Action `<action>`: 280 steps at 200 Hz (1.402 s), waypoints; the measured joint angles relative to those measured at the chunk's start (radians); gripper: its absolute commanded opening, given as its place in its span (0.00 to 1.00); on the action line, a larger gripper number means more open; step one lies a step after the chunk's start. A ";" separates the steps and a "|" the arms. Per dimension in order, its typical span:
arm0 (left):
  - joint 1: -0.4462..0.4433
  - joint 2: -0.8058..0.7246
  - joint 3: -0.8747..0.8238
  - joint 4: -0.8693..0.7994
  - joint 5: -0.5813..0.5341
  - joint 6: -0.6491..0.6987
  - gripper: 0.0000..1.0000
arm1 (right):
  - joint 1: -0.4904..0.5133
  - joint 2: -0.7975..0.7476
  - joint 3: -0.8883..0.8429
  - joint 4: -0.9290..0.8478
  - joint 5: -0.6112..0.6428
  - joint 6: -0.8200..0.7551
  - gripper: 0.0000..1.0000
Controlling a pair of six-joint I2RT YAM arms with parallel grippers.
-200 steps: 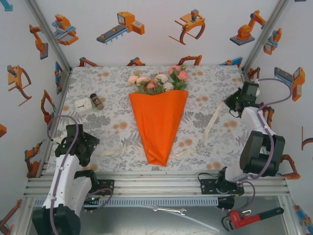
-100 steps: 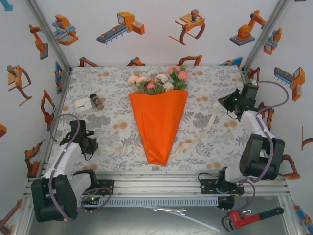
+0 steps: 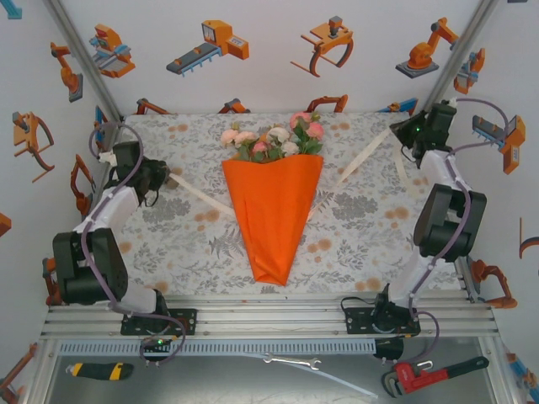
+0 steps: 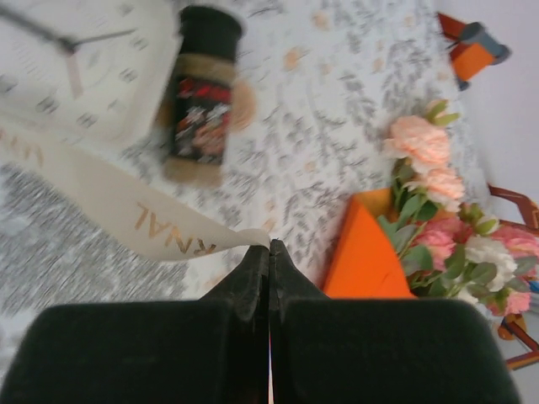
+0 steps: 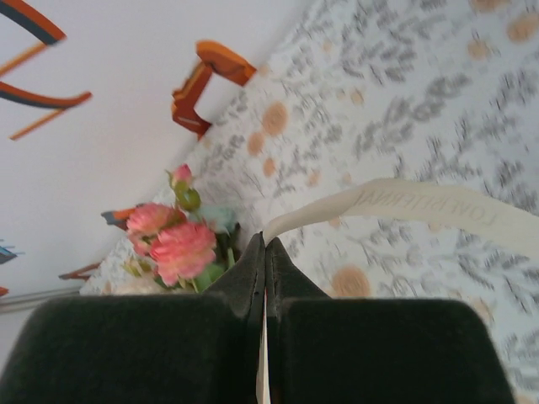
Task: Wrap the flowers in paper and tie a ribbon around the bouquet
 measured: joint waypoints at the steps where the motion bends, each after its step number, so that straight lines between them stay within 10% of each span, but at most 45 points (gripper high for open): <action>1: 0.000 0.003 0.001 0.002 0.002 0.001 0.00 | 0.000 0.003 0.006 0.000 0.000 0.000 0.00; 68: -0.062 0.109 0.008 0.116 0.131 0.021 0.00 | 0.000 -0.077 -0.102 -0.034 -0.028 -0.021 0.00; 114: -0.233 -0.103 -0.113 0.121 0.114 0.086 0.00 | 0.038 -0.337 -0.238 -0.113 -0.090 -0.045 0.00; 170: -0.449 -0.407 -0.216 0.096 0.034 0.286 0.00 | 0.460 -0.640 -0.292 -0.163 -0.031 -0.076 0.00; 235: -0.545 -0.592 -0.341 0.048 -0.049 0.340 0.00 | 0.962 -0.118 0.108 -0.164 0.042 -0.054 0.00; 280: -0.562 -0.771 -0.434 0.035 -0.149 0.290 0.00 | 1.128 0.276 0.560 -0.306 0.038 -0.043 0.48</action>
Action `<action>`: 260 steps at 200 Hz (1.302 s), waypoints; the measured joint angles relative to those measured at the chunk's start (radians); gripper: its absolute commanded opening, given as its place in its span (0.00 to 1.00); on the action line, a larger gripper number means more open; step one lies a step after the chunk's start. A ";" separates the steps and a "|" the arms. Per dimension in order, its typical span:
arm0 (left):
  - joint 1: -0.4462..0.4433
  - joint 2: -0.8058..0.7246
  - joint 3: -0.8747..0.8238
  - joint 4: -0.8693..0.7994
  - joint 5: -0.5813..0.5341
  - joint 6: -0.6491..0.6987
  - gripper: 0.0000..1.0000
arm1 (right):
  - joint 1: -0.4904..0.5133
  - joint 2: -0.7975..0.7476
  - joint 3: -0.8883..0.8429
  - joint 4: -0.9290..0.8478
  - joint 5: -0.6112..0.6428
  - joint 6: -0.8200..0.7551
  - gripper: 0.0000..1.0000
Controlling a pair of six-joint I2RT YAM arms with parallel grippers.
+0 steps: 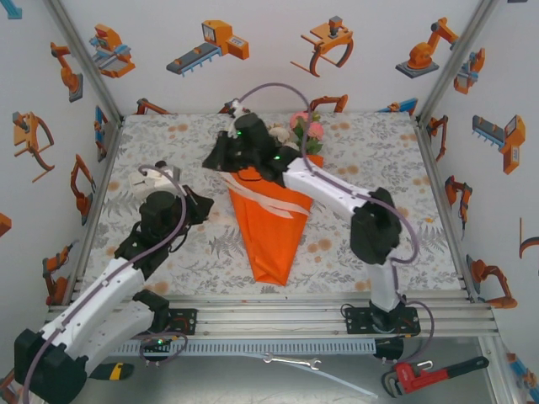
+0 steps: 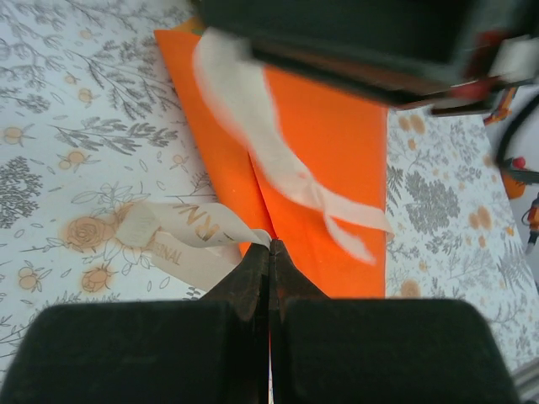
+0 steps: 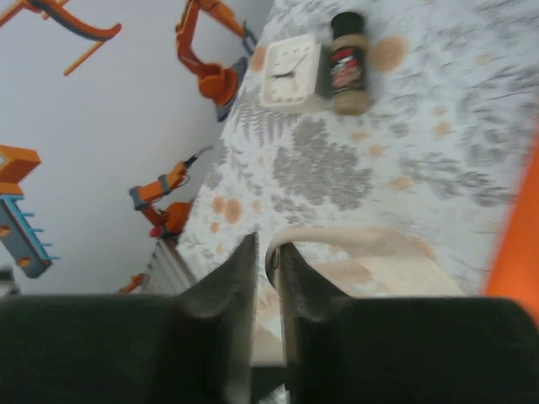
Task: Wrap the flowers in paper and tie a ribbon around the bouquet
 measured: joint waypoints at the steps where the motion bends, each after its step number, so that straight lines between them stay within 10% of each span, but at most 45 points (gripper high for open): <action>1: 0.000 -0.006 -0.003 0.000 -0.002 -0.001 0.00 | 0.003 0.010 0.016 -0.011 -0.002 -0.008 0.48; 61: -0.010 -0.057 0.027 -0.044 0.034 0.064 0.00 | -0.045 -0.020 0.126 -0.175 -0.039 -0.108 0.63; 188: -0.347 0.523 0.558 -0.004 0.157 0.486 0.00 | -0.377 -0.541 -0.577 -0.101 0.076 -0.122 0.61; 260: -0.359 1.028 0.775 0.096 0.152 0.622 0.54 | -0.500 -0.959 -0.991 -0.111 0.316 -0.101 0.62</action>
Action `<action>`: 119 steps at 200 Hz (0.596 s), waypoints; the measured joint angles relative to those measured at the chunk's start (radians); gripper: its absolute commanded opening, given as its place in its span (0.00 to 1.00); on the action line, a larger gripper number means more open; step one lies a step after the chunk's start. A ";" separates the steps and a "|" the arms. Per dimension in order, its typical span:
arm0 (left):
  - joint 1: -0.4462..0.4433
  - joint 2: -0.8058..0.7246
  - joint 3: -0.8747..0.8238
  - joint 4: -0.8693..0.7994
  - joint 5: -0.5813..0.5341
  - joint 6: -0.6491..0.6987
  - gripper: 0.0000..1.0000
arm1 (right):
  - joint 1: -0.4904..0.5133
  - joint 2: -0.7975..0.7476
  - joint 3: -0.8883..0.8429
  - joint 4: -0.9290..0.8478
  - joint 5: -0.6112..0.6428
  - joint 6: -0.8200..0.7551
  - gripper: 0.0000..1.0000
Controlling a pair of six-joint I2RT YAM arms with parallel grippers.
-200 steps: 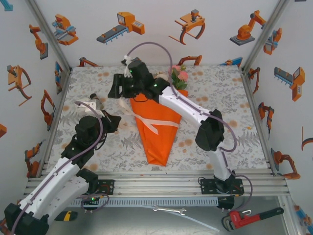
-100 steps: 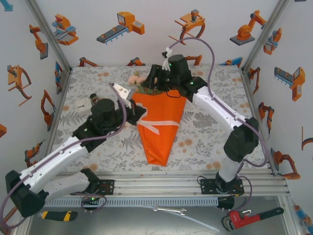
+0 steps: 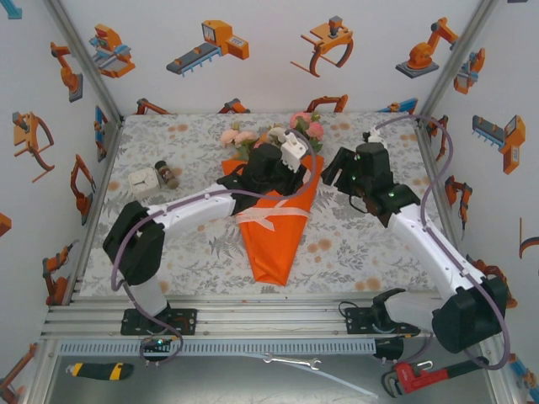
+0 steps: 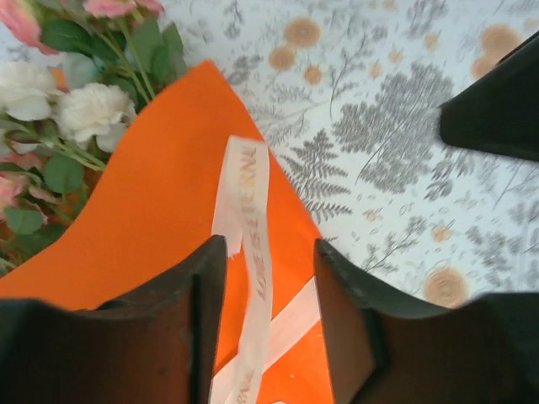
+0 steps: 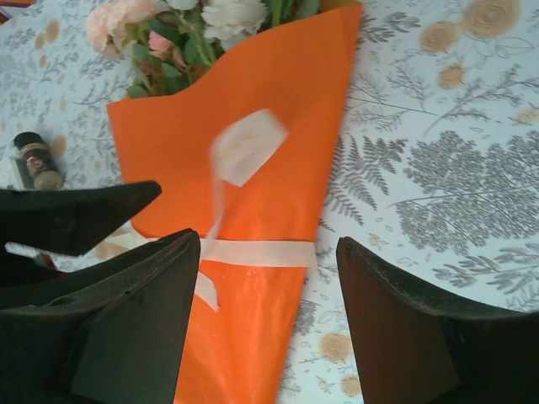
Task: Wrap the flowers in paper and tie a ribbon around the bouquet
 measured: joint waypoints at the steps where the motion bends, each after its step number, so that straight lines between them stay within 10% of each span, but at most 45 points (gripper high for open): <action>1: 0.000 0.000 0.000 0.000 0.000 0.001 0.54 | 0.000 -0.002 -0.002 0.000 0.000 0.000 0.61; 53: 0.043 -0.177 -0.025 -0.126 -0.120 -0.070 0.55 | -0.001 0.056 -0.033 0.000 -0.086 -0.045 0.59; 119: 0.581 -0.451 -0.260 -0.555 -0.269 -0.570 0.49 | 0.002 0.196 -0.025 0.015 -0.197 -0.032 0.58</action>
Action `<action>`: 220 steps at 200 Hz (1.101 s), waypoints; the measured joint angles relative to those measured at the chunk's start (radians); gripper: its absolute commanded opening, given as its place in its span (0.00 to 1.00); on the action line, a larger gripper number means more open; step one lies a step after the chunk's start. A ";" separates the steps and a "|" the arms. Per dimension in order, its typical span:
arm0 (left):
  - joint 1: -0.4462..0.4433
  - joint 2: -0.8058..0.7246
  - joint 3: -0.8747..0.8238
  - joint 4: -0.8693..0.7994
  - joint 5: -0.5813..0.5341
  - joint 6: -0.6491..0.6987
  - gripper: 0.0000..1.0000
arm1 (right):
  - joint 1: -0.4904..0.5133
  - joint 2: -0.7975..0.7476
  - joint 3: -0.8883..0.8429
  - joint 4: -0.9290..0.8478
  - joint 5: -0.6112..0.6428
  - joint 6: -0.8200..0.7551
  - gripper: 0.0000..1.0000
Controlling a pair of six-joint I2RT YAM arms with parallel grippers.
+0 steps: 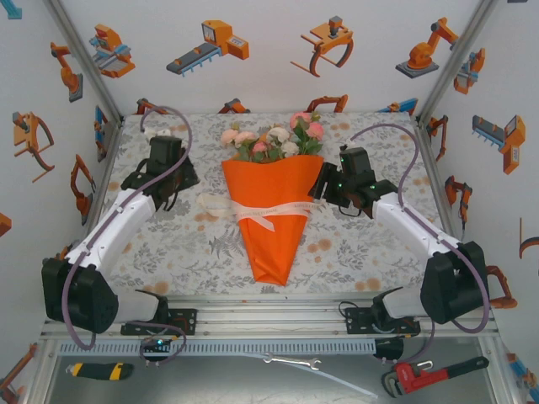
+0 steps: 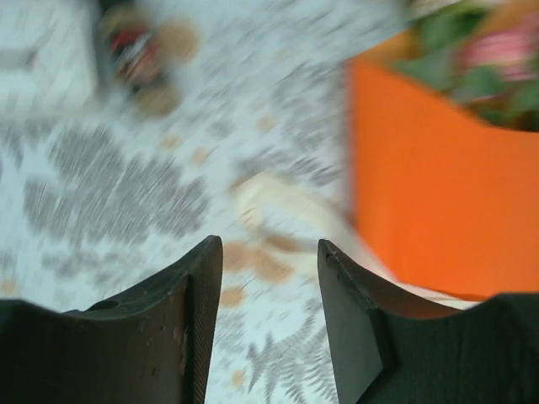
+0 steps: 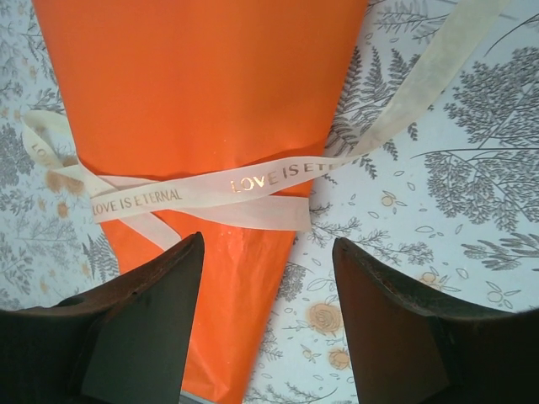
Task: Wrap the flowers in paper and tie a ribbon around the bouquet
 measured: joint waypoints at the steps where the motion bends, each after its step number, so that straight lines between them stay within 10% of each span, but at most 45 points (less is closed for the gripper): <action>1: 0.002 0.000 -0.005 -0.002 0.002 -0.004 0.49 | 0.000 0.000 0.000 0.000 0.000 0.000 0.58; 99: 0.025 0.302 -0.101 0.114 0.233 -0.377 0.51 | 0.004 -0.050 0.014 0.015 -0.025 0.018 0.58; 138: 0.024 0.374 -0.091 0.143 0.262 -0.405 0.07 | 0.004 -0.055 0.014 0.014 -0.024 0.022 0.58; 201: 0.025 0.224 0.075 -0.056 0.082 -0.129 0.00 | 0.003 -0.056 0.010 0.016 -0.017 0.023 0.58; 220: 0.020 0.179 0.148 -0.106 -0.029 0.021 0.12 | 0.004 -0.056 0.002 0.017 -0.016 0.023 0.58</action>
